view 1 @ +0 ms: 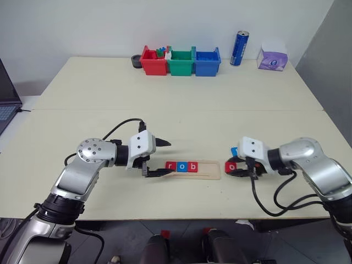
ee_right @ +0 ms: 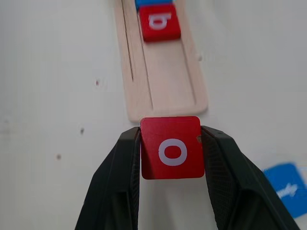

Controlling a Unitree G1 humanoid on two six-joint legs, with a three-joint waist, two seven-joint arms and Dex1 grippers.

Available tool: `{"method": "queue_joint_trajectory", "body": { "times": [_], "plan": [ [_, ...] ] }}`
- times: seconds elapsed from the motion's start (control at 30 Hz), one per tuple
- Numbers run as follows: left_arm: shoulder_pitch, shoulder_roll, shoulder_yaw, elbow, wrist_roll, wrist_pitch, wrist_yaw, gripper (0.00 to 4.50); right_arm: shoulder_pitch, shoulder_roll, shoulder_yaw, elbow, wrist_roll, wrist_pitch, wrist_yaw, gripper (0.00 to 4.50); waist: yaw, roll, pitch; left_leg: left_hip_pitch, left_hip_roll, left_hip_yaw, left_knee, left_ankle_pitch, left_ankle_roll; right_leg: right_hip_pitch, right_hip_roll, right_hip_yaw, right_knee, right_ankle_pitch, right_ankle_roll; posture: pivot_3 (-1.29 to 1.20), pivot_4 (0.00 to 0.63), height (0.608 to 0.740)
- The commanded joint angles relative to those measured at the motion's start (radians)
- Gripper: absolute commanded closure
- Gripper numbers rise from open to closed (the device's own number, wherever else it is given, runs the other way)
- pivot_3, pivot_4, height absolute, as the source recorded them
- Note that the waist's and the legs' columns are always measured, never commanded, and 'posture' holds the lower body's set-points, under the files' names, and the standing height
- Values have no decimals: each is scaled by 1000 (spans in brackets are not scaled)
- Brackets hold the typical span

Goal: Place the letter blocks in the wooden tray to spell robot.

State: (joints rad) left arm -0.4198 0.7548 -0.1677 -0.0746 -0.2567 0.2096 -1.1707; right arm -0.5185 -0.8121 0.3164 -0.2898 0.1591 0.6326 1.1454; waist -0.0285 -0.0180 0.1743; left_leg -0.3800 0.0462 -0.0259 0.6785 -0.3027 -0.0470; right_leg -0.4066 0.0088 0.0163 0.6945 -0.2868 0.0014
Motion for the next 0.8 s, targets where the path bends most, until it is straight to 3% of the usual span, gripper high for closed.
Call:
{"method": "queue_joint_trajectory", "body": {
  "times": [0.03,0.27,0.8],
  "plan": [
    [-10,1,17,-19,1,-21,-5,0,-47,60,53,5,-23,26,-34,3051,0,0,0,0,0,0,0,0,0,0,0,0,0,0,0,0,150,740],
    [10,-2,13,-47,11,-23,5,0,-121,170,126,114,-92,8,-85,3051,1,0,0,-1,0,1,0,0,0,-1,-1,0,0,0,0,0,150,740],
    [27,-5,16,-78,18,-13,28,0,-147,195,188,152,-119,-4,-43,3051,1,0,0,-1,0,0,0,0,0,-1,-1,0,2,0,0,0,150,740]
  ]
}}
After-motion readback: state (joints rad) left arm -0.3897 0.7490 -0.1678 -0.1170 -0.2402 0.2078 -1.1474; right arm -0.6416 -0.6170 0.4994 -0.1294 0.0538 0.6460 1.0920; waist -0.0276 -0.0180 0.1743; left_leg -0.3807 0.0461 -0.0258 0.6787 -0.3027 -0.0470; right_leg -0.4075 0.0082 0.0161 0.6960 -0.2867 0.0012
